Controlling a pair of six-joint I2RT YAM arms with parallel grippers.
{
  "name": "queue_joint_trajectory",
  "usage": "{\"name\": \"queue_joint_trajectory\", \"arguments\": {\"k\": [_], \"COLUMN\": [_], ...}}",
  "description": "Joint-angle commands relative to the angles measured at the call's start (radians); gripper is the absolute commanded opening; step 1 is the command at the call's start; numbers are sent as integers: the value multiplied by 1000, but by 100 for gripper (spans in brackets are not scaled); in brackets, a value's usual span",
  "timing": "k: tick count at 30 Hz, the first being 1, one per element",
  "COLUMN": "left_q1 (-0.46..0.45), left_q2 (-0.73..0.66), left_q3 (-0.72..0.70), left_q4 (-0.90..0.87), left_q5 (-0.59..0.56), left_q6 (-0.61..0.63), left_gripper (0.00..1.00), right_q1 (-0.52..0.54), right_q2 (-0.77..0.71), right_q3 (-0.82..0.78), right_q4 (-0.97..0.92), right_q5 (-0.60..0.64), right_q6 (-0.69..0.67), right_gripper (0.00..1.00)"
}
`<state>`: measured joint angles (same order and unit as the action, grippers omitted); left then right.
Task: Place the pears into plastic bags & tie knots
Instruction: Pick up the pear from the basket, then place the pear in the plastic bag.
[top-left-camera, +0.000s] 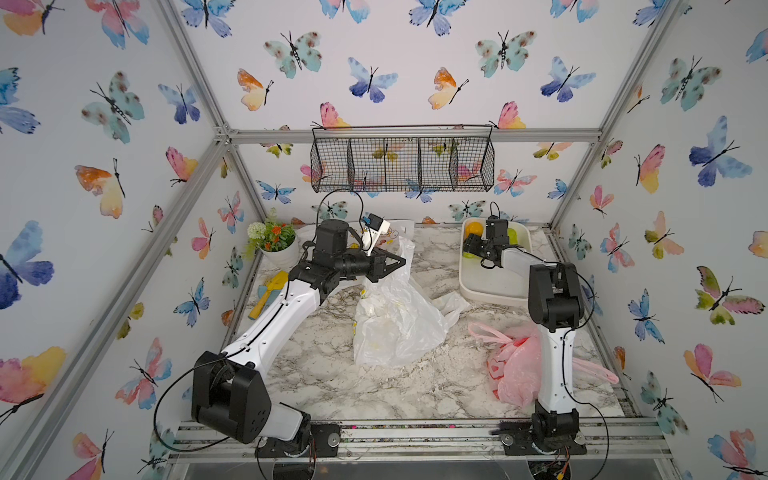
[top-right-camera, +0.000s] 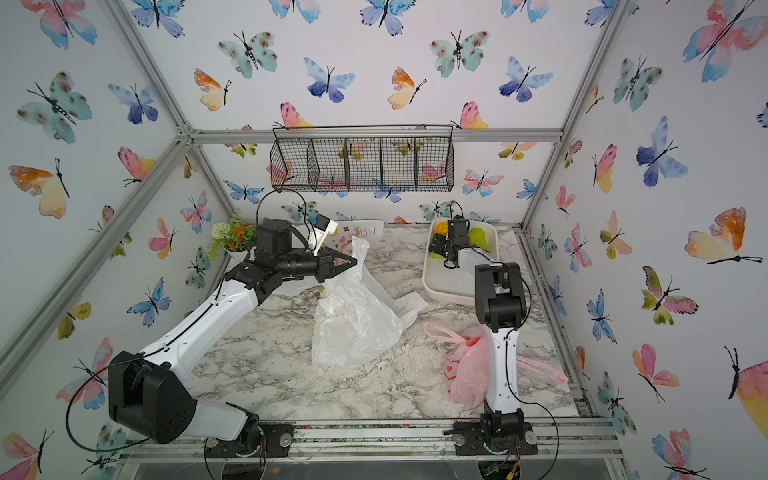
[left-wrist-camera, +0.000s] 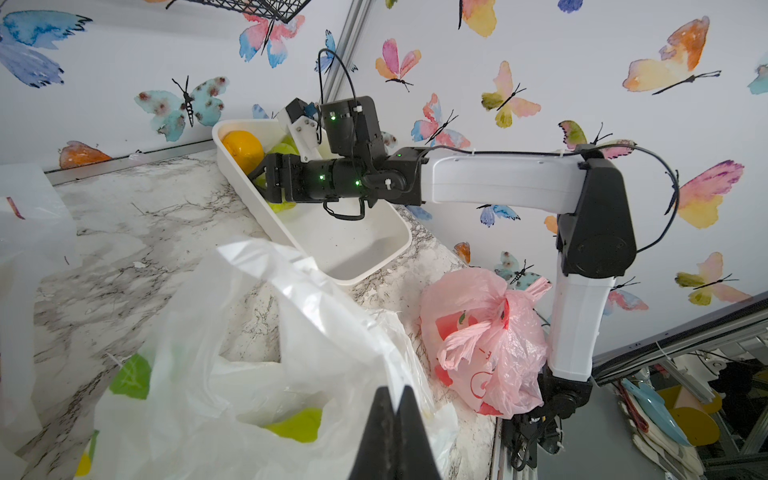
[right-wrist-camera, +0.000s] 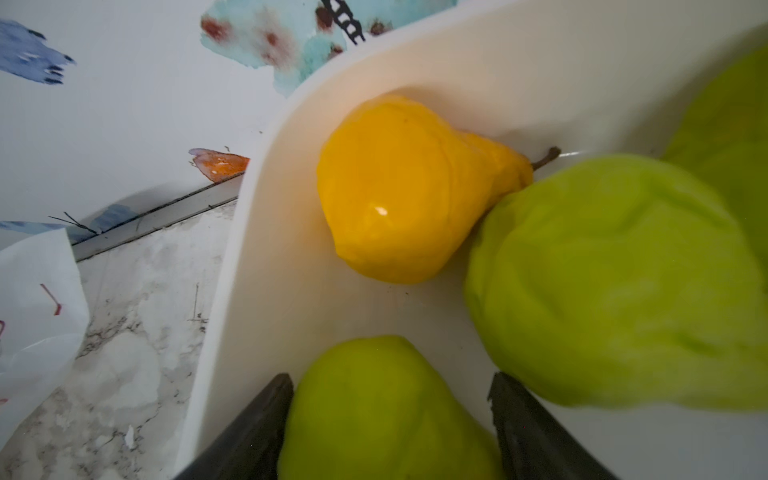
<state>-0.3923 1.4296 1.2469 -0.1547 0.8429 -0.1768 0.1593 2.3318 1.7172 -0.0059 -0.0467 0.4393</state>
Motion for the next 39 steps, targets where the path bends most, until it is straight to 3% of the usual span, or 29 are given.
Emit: {"name": "queue_joint_trajectory", "arguments": {"k": [1, 6, 10, 14, 19, 22, 26, 28, 35, 39], "left_q1": [-6, -6, -6, -6, -5, -5, -5, -6, -5, -5], "left_q2": [-22, -24, -23, -28, -25, -20, -3, 5, -3, -9], "left_q3": [0, -6, -4, -3, 8, 14, 29, 38, 49, 35], "left_q4": [8, 10, 12, 11, 2, -3, -10, -6, -37, -40], "left_q5": [7, 5, 7, 4, 8, 12, 16, 21, 6, 1], "left_q6": [4, 5, 1, 9, 16, 17, 19, 16, 36, 39], "left_gripper": [0, 0, 0, 0, 0, 0, 0, 0, 0, 0], "right_q1": [5, 6, 6, 6, 6, 21, 128, 216, 491, 536], "right_q2": [50, 13, -44, -204, -374, -507, -654, -687, -669, -615], "right_q3": [37, 8, -29, -185, -285, -364, -456, -478, -553, -587], "right_q4": [-135, -151, -175, -67, -80, -75, -64, -76, -88, -91], "right_q5": [38, 36, -5, -49, -89, -214, -364, -380, -410, -458], "right_q6": [-14, -13, -21, 11, 16, 46, 95, 107, 142, 131], "right_gripper": [77, 77, 64, 49, 45, 45, 44, 44, 44, 54]}}
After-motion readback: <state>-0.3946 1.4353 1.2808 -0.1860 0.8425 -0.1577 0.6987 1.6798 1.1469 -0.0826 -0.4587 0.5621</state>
